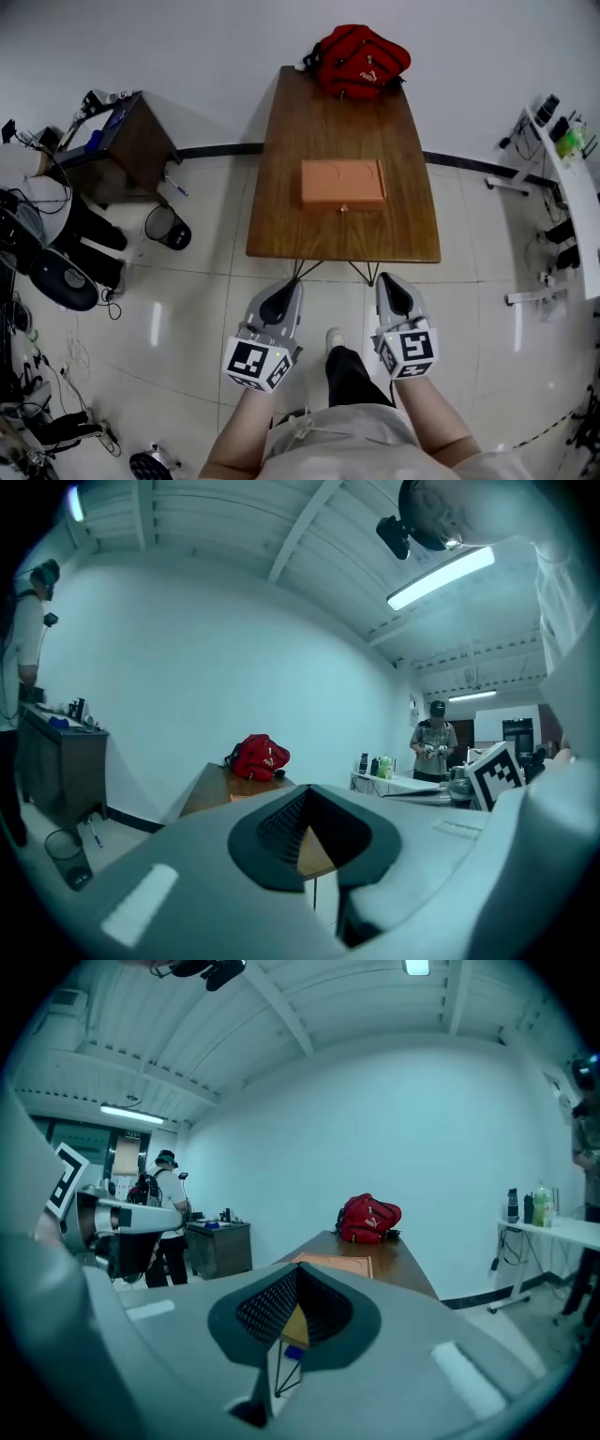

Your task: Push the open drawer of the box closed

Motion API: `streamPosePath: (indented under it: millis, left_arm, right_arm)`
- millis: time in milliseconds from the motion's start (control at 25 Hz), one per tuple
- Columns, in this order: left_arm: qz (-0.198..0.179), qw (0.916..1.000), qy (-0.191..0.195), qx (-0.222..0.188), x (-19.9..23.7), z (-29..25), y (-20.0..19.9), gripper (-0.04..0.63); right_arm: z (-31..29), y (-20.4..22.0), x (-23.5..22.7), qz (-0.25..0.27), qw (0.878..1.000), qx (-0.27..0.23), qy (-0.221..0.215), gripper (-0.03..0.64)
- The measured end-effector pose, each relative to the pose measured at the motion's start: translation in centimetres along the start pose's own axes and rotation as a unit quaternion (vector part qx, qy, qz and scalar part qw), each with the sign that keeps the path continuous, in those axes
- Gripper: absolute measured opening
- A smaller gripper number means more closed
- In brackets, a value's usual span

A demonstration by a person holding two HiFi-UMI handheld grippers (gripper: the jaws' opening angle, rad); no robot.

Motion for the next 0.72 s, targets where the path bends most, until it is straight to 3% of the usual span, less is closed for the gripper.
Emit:
streamPosePath:
  millis: [440, 720]
  left_arm:
    - [-0.016, 0.9991, 0.015, -0.037, -7.5, 18.9, 0.6, 0.006]
    - [-0.019, 0.9987, 0.018, -0.044, -9.9, 26.5, 0.5, 0.006]
  right_arm:
    - [18.3, 2.6, 11.3, 0.005, 0.998, -0.038, 0.04, 0.006]
    - [25.1, 4.1, 17.0, 0.001, 0.998, -0.052, 0.042, 0.006]
Point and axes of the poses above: the fingertips, and each gripper's own axes: z backward along the fingers, x to its left, y out of its underside, the point moved 10 cm from there along z, backward along the fingers, and after that the axes turned 3 degrees about -z, right-handed, at the moved point
